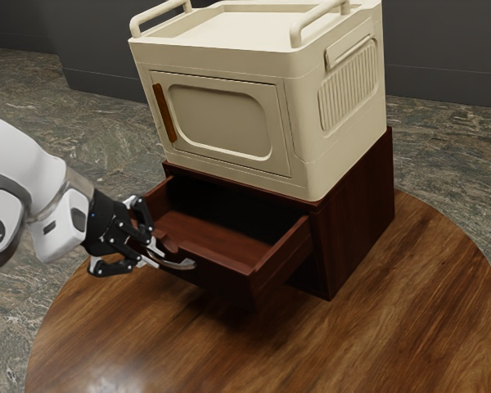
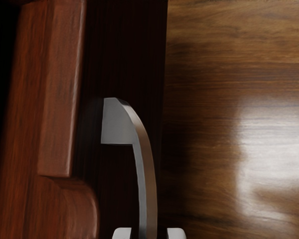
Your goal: Pull the drawer handle with one arm to open the drawer
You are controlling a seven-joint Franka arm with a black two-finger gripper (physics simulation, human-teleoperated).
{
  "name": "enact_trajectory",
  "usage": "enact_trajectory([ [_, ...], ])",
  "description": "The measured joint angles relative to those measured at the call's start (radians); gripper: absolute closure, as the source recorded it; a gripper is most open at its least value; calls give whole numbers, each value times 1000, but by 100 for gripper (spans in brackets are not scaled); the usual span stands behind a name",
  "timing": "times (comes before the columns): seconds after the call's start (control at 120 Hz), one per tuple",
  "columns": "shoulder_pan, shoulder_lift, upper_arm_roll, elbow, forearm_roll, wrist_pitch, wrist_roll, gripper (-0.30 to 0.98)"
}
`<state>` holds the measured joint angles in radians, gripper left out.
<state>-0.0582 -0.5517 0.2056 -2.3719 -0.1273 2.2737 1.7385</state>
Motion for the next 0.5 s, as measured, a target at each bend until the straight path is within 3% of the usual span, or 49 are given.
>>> enact_trajectory([
  [0.283, 23, -100, -4, 2, 16, -46, 0, 66],
  [0.5, 36, -142, 3, 36, 41, -137, 1, 26],
])
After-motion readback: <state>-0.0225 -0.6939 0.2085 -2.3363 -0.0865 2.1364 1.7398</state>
